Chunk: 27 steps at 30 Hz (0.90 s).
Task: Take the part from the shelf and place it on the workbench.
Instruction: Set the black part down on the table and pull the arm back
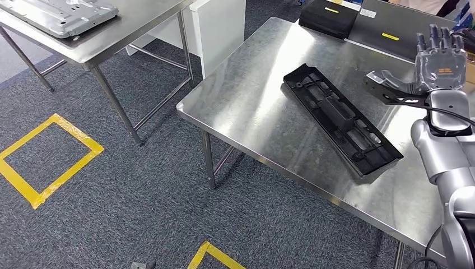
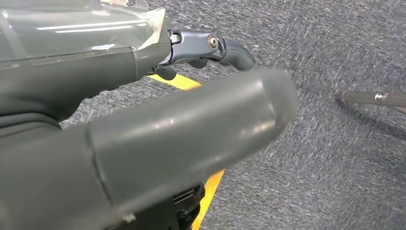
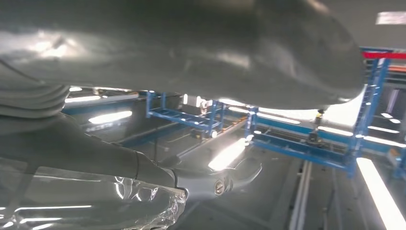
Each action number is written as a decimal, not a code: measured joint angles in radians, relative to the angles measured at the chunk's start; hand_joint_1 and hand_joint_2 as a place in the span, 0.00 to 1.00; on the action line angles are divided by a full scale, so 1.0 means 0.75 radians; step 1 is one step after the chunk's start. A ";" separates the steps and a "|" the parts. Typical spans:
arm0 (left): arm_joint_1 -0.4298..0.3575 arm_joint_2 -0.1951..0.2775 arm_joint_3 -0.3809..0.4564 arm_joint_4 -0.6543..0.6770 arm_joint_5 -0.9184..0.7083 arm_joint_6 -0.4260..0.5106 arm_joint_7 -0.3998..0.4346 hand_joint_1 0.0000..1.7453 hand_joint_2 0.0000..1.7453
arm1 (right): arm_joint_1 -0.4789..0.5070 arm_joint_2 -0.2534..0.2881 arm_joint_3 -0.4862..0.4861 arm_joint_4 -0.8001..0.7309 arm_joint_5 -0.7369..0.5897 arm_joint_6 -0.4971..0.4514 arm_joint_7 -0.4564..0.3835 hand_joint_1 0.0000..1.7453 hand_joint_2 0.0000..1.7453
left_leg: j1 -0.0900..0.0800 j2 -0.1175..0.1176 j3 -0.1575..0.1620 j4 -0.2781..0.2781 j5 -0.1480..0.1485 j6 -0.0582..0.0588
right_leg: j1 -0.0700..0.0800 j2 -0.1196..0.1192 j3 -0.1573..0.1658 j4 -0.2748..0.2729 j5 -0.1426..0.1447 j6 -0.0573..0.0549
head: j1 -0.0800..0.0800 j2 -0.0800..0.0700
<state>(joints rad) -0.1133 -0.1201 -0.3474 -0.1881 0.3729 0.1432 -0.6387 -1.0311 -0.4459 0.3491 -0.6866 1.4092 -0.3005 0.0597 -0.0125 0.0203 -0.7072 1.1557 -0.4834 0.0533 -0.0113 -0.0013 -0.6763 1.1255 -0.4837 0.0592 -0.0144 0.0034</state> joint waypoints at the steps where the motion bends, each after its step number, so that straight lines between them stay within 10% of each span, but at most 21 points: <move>1: 0.001 -0.001 0.003 0.000 0.005 0.001 -0.001 0.00 0.00 | 0.012 -0.012 -0.006 -0.001 -0.007 -0.013 0.008 0.00 0.00 | 0.000 -0.001 0.000 0.000 0.000 0.000 | 0.000 -0.001 0.000 0.000 0.000 0.000 | 0.000 0.000; 16: 0.021 -0.004 0.095 0.000 0.107 0.023 -0.033 0.00 0.00 | 0.397 -0.276 -0.200 -0.139 -0.157 -0.196 0.033 0.00 0.00 | 0.002 -0.011 0.007 -0.002 -0.003 0.006 | 0.000 -0.013 0.003 -0.010 -0.002 0.001 | -0.001 0.000; 27: 0.067 -0.035 0.176 0.001 0.173 0.079 -0.019 0.00 0.00 | 1.065 -0.412 -0.726 -0.323 -0.219 -0.363 0.035 0.00 0.00 | 0.002 -0.024 0.018 -0.017 -0.006 0.014 | 0.003 -0.025 0.028 -0.026 -0.005 0.005 | 0.000 0.000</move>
<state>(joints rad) -0.0632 -0.1462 -0.2154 -0.1873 0.5028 0.2027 -0.6527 -0.2327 -0.7551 -0.1956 -0.9291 1.2447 -0.5727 0.0863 -0.0111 0.0021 -0.6939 1.1434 -0.4878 0.0634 -0.0090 -0.0204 -0.6550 1.1056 -0.4878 0.0632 -0.0142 0.0034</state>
